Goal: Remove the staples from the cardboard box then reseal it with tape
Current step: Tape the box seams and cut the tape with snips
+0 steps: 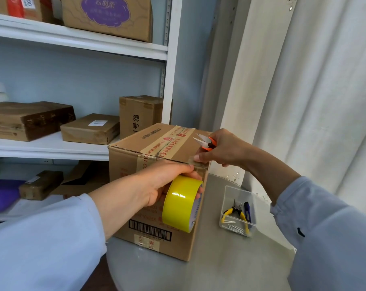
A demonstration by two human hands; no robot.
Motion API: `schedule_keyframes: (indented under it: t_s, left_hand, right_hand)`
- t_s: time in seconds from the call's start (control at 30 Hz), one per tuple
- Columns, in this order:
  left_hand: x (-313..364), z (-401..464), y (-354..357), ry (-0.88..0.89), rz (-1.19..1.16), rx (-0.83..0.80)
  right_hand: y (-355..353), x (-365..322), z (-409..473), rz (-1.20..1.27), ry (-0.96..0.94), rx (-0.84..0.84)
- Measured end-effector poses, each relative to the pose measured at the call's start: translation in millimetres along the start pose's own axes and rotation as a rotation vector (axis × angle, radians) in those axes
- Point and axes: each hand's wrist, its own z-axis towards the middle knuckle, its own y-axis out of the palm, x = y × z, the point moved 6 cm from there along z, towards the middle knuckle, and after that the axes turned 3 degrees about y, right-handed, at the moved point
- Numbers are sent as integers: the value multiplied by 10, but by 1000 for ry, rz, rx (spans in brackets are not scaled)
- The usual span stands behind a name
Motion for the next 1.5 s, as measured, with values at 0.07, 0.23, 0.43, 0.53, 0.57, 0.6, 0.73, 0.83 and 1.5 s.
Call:
schedule_keyframes:
  t_s: [0.07, 0.23, 0.43, 0.53, 0.57, 0.6, 0.73, 0.83, 1.5]
  left_hand:
    - [-9, 10, -5, 8, 2, -1]
    - [-28, 20, -8, 46, 4, -5]
    - [-48, -3, -6, 58, 7, -5]
    - [-34, 2, 1, 57, 7, -4]
    - [-36, 3, 0, 55, 6, -3]
    - [-36, 6, 1, 54, 5, -3]
    - [-53, 0, -4, 50, 8, -3]
    - [-56, -16, -2, 54, 1, -6]
    - [-67, -32, 47, 53, -80, 6]
  right_hand:
    - [9, 9, 16, -19, 3, -2]
    - [32, 38, 39, -40, -3, -12]
    - [87, 197, -44, 110, 51, -88]
    - [137, 262, -51, 229, 78, -116]
    - [148, 275, -49, 255, 82, -109]
    - [149, 288, -50, 271, 91, -95]
    - [113, 318, -45, 260, 128, -59]
    - [117, 275, -40, 207, 140, -73]
    - [218, 323, -215, 374, 144, -125]
